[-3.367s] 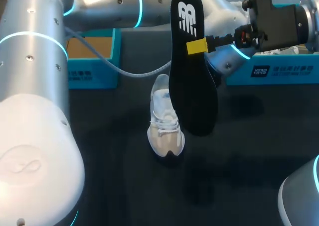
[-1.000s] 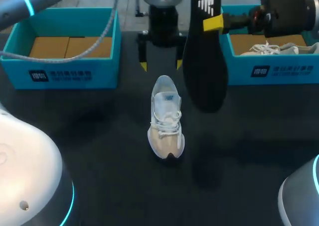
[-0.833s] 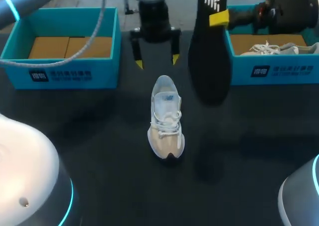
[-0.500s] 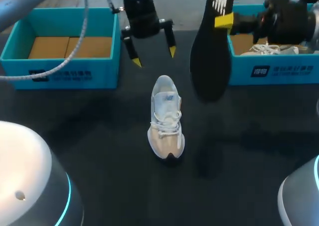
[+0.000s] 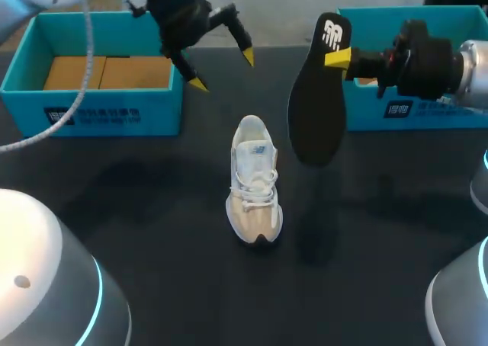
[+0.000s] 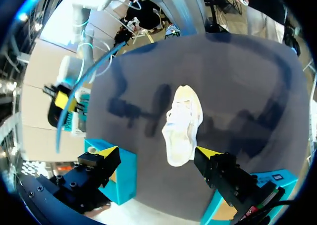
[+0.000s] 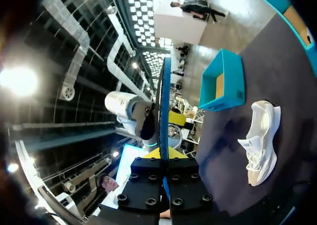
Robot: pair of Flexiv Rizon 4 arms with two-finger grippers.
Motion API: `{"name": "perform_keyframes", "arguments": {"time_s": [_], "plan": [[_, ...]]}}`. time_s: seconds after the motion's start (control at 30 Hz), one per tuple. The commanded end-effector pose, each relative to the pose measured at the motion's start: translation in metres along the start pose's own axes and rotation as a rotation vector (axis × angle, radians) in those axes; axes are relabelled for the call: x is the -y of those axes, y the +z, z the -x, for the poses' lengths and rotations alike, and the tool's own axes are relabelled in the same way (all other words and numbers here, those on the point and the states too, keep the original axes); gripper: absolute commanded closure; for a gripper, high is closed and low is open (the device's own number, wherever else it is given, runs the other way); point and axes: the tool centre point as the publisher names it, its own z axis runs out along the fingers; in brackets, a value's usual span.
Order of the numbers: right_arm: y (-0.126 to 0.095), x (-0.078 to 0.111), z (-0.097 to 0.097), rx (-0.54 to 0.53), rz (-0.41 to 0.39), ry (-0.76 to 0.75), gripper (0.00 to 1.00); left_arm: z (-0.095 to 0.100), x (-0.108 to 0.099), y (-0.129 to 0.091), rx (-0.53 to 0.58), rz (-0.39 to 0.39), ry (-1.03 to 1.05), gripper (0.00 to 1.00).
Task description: Take the shoe out of the shoebox, open the shoe tongue, remove and reinsert the insole, then place the shoe into the shoebox
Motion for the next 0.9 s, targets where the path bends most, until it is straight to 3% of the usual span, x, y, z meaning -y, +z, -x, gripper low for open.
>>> {"name": "perform_keyframes", "arguments": {"time_s": [0.03, 0.47, 0.9], "plan": [[0.007, -0.020, 0.001, 0.004, -0.057, 0.038, 1.00, -0.010, 0.016, -0.008, 0.430, 0.022, 0.033, 0.00], [0.029, -0.051, 0.004, 0.034, -0.077, 0.211, 1.00, 0.010, 0.037, -0.023, 0.745, 0.003, 0.169, 0.00], [0.065, -0.057, 0.009, 0.045, -0.085, 0.276, 1.00, 0.029, 0.045, -0.024, 0.844, -0.007, 0.239, 0.00]]}}
